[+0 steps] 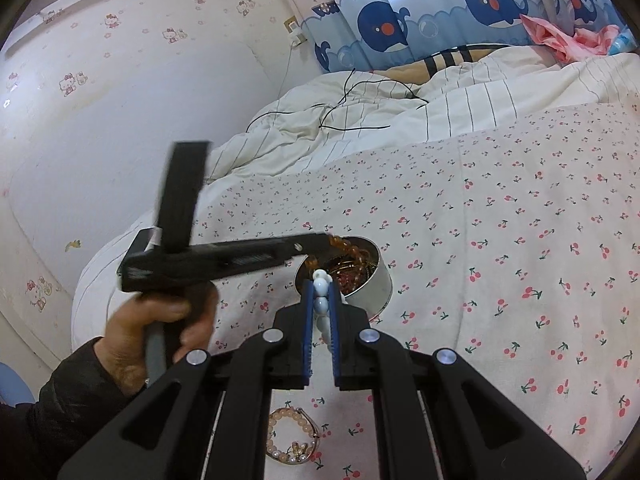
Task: Organize jewelry
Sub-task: 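Carry both bead bracelets over the tin and open both tools to drop them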
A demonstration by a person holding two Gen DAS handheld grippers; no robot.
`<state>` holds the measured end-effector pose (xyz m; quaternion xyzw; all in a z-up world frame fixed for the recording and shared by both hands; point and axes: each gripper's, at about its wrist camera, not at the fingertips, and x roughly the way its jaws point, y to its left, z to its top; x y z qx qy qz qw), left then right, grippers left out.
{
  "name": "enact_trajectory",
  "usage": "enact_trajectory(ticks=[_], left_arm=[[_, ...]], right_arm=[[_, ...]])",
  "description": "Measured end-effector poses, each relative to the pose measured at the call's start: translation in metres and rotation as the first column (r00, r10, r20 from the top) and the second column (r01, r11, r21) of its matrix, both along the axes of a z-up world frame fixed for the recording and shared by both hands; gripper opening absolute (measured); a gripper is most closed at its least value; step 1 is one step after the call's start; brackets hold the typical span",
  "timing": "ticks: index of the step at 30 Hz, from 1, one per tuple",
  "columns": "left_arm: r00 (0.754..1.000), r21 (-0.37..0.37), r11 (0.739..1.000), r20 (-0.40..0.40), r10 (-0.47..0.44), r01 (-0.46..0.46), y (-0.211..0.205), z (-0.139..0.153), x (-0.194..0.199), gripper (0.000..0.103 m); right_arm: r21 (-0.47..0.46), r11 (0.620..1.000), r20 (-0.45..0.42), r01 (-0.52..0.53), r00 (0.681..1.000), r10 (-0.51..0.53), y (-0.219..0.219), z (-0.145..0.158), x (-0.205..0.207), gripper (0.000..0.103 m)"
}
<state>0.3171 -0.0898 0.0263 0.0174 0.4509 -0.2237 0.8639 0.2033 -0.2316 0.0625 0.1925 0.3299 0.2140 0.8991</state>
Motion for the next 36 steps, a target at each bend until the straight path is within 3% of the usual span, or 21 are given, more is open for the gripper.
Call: enact_trajectory(ticks=[2, 4, 5, 6, 13, 19, 22, 25, 26, 27, 28, 29, 33, 36], left_arm=[[1.0, 0.043, 0.999, -0.021, 0.006, -0.005, 0.0, -0.007, 0.003, 0.014], [1.0, 0.032, 0.999, -0.023, 0.014, -0.013, 0.006, -0.005, 0.002, 0.032], [1.0, 0.023, 1.0, -0.019, 0.022, -0.022, 0.011, -0.003, 0.001, 0.055], [0.999, 0.005, 0.999, -0.002, 0.044, -0.043, 0.017, 0.004, -0.002, 0.064], [0.993, -0.016, 0.995, 0.065, 0.096, -0.096, 0.055, 0.029, -0.035, 0.073], [0.99, -0.026, 0.99, 0.023, 0.138, -0.137, 0.086, 0.012, -0.051, 0.077], [0.989, -0.032, 0.988, -0.018, 0.149, -0.149, 0.094, -0.002, -0.053, 0.077], [0.99, -0.021, 0.99, -0.033, 0.137, -0.137, 0.092, -0.009, -0.054, 0.077], [0.992, -0.011, 0.992, -0.032, 0.126, -0.126, 0.089, -0.01, -0.056, 0.077], [0.993, -0.001, 0.994, -0.027, 0.114, -0.114, 0.087, -0.01, -0.06, 0.077], [0.994, 0.007, 0.995, -0.023, 0.104, -0.104, 0.084, -0.01, -0.063, 0.077], [0.996, 0.017, 0.996, -0.018, 0.089, -0.089, 0.08, -0.011, -0.067, 0.077], [0.997, 0.061, 0.996, -0.025, 0.072, -0.071, 0.076, -0.021, -0.083, 0.077], [0.994, 0.053, 0.995, -0.062, 0.091, -0.087, 0.083, -0.032, -0.092, 0.077]], right_arm=[[-0.006, 1.0, -0.003, -0.002, 1.0, 0.002, 0.002, -0.001, 0.002, 0.008], [0.004, 1.0, -0.005, -0.005, 1.0, 0.005, 0.004, 0.0, 0.006, 0.008], [0.02, 1.0, -0.006, -0.005, 1.0, 0.005, 0.005, 0.002, 0.01, 0.008], [0.028, 1.0, -0.004, -0.005, 1.0, 0.005, 0.006, 0.003, 0.013, 0.008], [0.089, 0.995, 0.009, -0.046, 0.999, 0.045, 0.027, 0.014, 0.044, 0.008], [0.159, 0.986, -0.065, -0.054, 0.996, 0.065, 0.05, -0.008, 0.08, 0.008], [0.017, 1.0, -0.091, -0.01, 0.996, 0.011, 0.062, -0.02, 0.092, 0.008], [-0.172, 0.985, -0.114, 0.029, 0.992, -0.05, 0.071, -0.033, 0.098, 0.009], [-0.208, 0.978, -0.118, 0.031, 0.991, -0.057, 0.072, -0.036, 0.098, 0.017], [-0.216, 0.976, -0.111, 0.038, 0.992, -0.063, 0.07, -0.038, 0.096, 0.026], [-0.213, 0.976, -0.092, 0.05, 0.993, -0.071, 0.066, -0.037, 0.091, 0.042], [-0.212, 0.975, -0.061, 0.061, 0.995, -0.076, 0.062, -0.031, 0.084, 0.047], [-0.246, 0.969, -0.011, 0.038, 0.999, -0.042, 0.054, -0.013, 0.053, 0.05], [-0.285, 0.95, -0.082, -0.125, 0.991, 0.106, 0.059, -0.017, 0.019, 0.05]])
